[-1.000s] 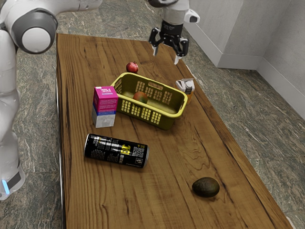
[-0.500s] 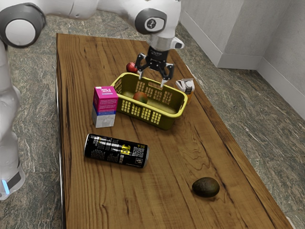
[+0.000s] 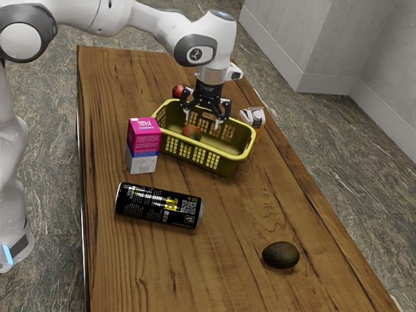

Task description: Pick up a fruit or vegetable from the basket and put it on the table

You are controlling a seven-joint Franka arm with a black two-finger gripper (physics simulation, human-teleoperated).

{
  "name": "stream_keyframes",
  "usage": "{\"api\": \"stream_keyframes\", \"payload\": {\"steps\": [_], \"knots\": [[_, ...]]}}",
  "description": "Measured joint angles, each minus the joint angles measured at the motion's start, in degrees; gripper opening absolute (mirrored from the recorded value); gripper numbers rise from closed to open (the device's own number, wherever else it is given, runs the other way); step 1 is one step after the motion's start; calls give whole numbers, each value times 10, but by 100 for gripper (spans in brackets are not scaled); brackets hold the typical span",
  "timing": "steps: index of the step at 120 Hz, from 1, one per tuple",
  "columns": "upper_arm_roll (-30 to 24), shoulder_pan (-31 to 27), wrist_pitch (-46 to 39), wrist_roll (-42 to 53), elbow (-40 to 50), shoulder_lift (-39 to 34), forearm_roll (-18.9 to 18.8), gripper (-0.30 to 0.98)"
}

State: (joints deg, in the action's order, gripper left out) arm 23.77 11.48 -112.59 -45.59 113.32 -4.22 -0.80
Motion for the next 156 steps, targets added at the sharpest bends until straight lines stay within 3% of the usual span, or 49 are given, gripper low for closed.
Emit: {"api": "stream_keyframes", "payload": {"steps": [156], "knots": [[30,-7,-46,-13,38,38,-21,69]]}}
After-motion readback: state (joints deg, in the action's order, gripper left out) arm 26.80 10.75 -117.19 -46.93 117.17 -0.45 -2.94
